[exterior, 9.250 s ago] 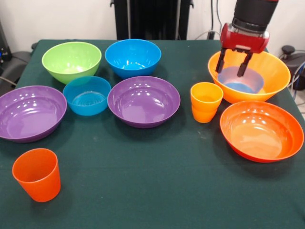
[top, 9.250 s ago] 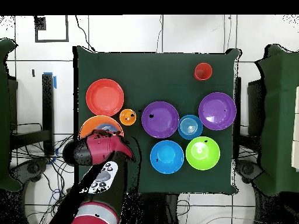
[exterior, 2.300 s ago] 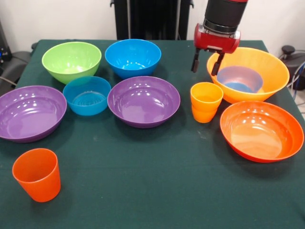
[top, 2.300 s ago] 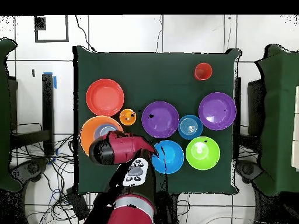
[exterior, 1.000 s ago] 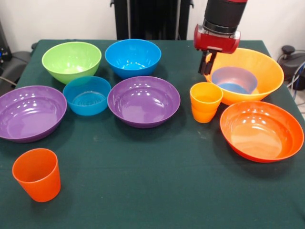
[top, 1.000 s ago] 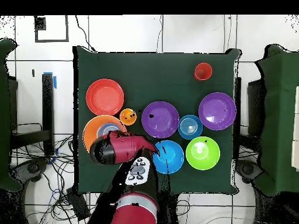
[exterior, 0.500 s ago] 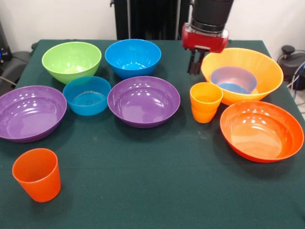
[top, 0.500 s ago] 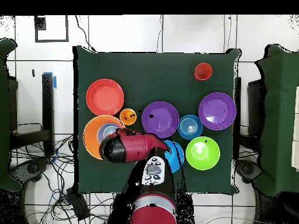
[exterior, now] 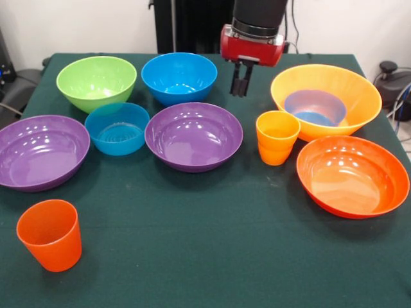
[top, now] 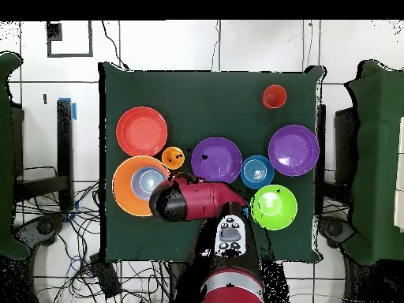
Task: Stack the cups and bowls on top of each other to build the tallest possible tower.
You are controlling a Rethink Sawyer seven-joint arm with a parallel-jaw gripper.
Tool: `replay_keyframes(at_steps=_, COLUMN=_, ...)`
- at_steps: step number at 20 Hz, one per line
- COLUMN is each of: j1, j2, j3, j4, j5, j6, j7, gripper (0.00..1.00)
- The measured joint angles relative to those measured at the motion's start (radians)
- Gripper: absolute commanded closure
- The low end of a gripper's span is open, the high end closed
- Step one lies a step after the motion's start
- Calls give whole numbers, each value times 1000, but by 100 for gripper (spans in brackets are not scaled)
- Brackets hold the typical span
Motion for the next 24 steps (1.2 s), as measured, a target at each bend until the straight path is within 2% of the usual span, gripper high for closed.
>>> replay_keyframes(at_steps=14, j1=-3, j2=-16, j3=26, j4=3, j5=-15, j6=0, j7=0, gripper=100)
replay_keyframes(at_steps=24, j1=21, j2=-46, j3=28, j4=6, j5=-15, j6=0, j7=0, gripper=100)
